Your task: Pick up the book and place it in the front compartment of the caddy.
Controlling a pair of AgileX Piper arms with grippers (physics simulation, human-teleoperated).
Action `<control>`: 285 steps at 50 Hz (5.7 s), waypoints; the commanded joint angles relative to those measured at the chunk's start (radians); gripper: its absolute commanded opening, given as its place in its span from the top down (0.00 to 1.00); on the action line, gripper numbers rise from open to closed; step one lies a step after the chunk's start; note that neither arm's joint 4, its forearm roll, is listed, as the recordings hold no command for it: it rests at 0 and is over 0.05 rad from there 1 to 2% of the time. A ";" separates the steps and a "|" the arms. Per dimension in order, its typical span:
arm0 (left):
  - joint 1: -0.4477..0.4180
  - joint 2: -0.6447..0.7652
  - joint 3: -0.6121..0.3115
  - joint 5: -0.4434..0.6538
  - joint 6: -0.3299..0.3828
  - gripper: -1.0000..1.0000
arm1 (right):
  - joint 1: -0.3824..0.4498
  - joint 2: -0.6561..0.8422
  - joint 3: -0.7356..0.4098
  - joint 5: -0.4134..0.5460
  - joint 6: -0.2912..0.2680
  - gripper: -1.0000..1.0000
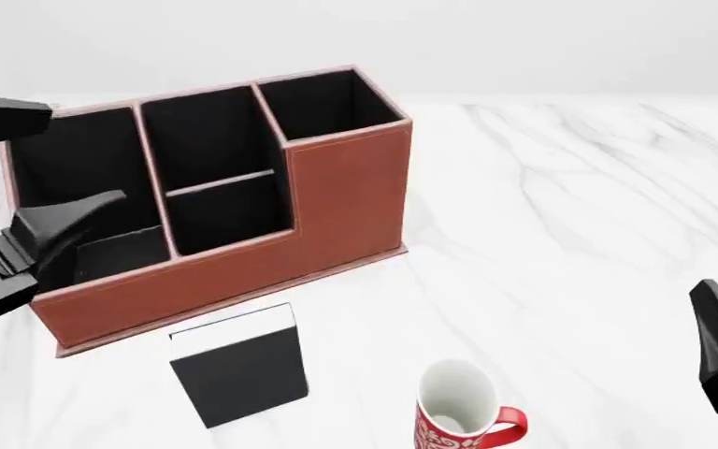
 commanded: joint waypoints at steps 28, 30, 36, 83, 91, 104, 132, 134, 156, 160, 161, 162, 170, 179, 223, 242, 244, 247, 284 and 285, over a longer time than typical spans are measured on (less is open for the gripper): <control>-0.223 0.386 -0.391 0.512 0.177 0.00 | 0.000 -0.001 0.000 0.000 -0.002 0.00; -0.225 0.396 -0.381 0.516 0.186 0.00 | 0.000 -0.001 0.000 0.000 -0.002 0.00; -0.233 0.426 -0.356 0.524 0.180 0.00 | 0.000 -0.002 0.000 0.000 -0.002 0.00; -0.266 0.541 -0.165 0.356 0.106 0.00 | 0.000 -0.001 0.000 0.000 -0.002 0.00; -0.258 0.551 -0.147 0.337 0.109 0.00 | 0.000 -0.001 0.000 0.000 -0.002 0.00; -0.246 0.566 -0.139 0.315 0.110 0.00 | 0.000 -0.001 0.000 0.000 -0.002 0.00; -0.279 0.601 -0.081 0.232 0.063 0.00 | 0.000 -0.001 0.000 0.000 -0.002 0.00; -0.280 0.604 -0.078 0.226 0.061 0.00 | 0.000 -0.001 0.000 0.000 -0.002 0.00; -0.321 0.647 -0.021 0.138 0.007 0.00 | 0.000 -0.001 0.000 0.000 -0.002 0.00; -0.311 0.652 -0.011 0.126 0.007 0.00 | 0.000 -0.001 0.000 0.000 -0.002 0.00; -0.310 0.654 -0.010 0.123 0.006 0.00 | 0.000 -0.001 0.000 0.000 -0.002 0.00; -0.306 0.656 -0.006 0.117 0.006 0.00 | 0.000 -0.001 0.000 0.000 -0.002 0.00; -0.308 0.679 0.023 0.068 -0.007 0.00 | 0.000 -0.001 0.000 0.000 -0.002 0.00; -0.291 0.703 0.022 0.042 -0.007 1.00 | 0.000 -0.001 0.000 0.000 -0.002 0.00; -0.140 0.676 -0.289 0.272 0.258 1.00 | 0.000 -0.001 0.000 0.000 -0.002 0.00; -0.048 0.705 -0.495 0.376 0.340 1.00 | 0.000 -0.001 0.000 0.000 -0.002 0.00; -0.036 0.715 -0.520 0.380 0.349 1.00 | 0.000 -0.001 0.000 0.000 -0.002 0.00; -0.041 0.736 -0.599 0.397 0.331 1.00 | 0.000 -0.001 0.000 0.000 -0.002 0.00; 0.136 0.895 -0.713 0.322 0.497 1.00 | 0.000 -0.001 0.000 0.000 -0.002 0.00; 0.138 0.900 -0.724 0.327 0.493 1.00 | 0.000 -0.001 0.000 0.000 -0.002 0.00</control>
